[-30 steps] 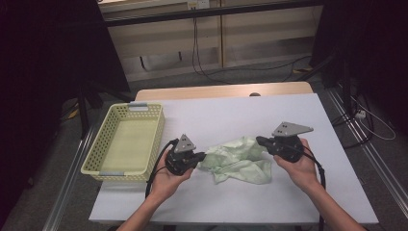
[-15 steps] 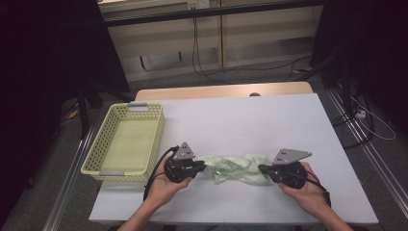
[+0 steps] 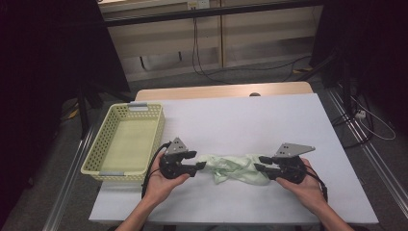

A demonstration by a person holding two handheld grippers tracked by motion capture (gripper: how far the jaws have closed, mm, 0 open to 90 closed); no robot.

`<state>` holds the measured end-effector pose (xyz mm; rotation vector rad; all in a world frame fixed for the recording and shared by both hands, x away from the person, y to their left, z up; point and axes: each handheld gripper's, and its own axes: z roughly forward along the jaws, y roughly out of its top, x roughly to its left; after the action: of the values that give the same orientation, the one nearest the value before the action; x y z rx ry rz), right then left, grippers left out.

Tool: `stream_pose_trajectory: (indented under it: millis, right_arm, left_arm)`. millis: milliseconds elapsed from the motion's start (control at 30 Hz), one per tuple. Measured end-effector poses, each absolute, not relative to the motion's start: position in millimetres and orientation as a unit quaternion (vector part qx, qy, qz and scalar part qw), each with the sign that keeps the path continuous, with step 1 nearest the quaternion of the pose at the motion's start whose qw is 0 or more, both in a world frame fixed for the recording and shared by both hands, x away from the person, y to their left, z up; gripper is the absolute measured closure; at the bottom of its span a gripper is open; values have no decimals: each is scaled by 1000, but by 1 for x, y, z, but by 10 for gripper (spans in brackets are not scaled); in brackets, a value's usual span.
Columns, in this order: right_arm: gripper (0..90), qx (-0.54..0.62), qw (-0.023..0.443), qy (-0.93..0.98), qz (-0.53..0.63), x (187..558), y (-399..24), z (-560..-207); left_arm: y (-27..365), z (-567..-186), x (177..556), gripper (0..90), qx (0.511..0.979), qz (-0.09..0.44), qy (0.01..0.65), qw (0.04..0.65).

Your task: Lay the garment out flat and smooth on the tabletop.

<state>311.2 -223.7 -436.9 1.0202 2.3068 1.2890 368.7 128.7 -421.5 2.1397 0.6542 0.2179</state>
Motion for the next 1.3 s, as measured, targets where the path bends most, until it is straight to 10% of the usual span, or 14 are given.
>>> stream_pose_trajectory:
  millis: [333,567,1300]
  right_arm:
    - [641,351,121,823,431,319,-218,-444]
    - [894,330,112,826,443,314,-213,-444]
    - [900,337,158,814,445,316,-224,-434]
  left_arm:
    - [118,-434,371,273,872,79,260,407]
    - [128,-427,375,428,851,36,268,451]
    - [119,-433,381,706,857,27,265,442]
